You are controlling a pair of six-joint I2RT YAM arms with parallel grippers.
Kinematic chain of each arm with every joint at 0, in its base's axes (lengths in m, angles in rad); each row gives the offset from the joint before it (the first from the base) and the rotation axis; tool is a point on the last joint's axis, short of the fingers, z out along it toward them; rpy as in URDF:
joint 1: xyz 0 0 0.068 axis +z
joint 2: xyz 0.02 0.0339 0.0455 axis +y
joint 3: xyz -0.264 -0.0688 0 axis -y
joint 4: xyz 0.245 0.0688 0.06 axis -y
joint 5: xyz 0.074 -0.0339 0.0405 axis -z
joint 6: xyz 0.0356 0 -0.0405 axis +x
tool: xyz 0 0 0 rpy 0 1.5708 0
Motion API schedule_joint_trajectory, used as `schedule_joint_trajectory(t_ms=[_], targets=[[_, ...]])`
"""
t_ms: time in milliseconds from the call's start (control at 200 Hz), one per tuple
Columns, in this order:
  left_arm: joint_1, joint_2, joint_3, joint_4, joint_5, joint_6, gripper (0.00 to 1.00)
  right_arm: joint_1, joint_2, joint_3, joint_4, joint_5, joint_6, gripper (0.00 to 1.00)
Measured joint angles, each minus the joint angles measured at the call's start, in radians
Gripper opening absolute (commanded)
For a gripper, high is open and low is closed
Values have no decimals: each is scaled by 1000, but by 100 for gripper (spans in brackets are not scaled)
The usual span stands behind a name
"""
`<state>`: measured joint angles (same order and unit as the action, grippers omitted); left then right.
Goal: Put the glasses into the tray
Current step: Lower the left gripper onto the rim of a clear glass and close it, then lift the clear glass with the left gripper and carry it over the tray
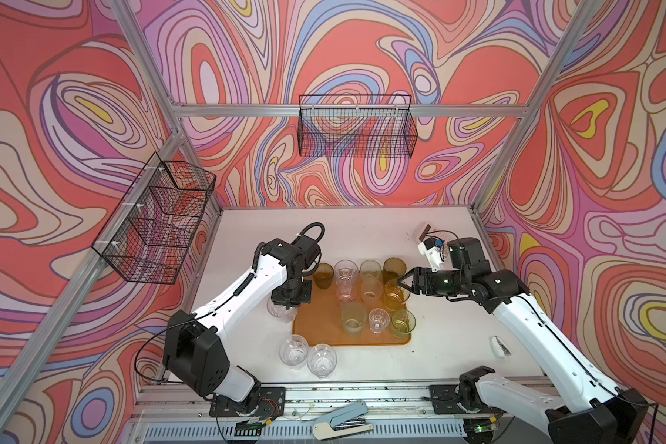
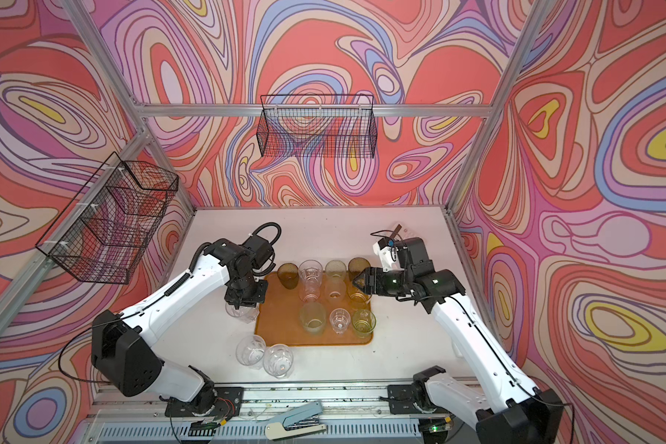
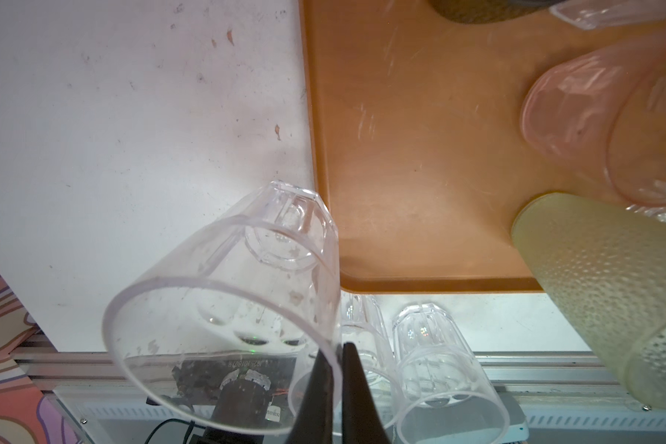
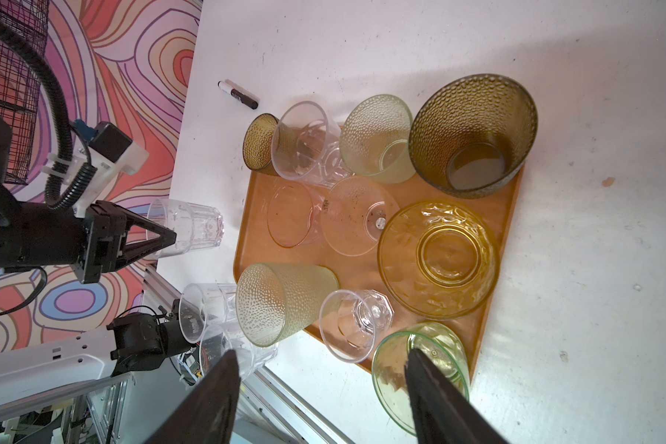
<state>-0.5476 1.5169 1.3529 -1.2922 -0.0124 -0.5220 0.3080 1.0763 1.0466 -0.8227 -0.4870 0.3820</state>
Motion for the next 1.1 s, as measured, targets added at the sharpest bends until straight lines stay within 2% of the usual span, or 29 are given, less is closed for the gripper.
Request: schedule_joint_trajectory(t_ms=[751, 1102], targets=[[-134, 246, 237, -13, -16, 47, 0, 0, -3, 0, -8, 13, -4, 71], [-167, 329, 321, -15, -15, 63, 0, 0, -23, 0, -24, 24, -5, 71]])
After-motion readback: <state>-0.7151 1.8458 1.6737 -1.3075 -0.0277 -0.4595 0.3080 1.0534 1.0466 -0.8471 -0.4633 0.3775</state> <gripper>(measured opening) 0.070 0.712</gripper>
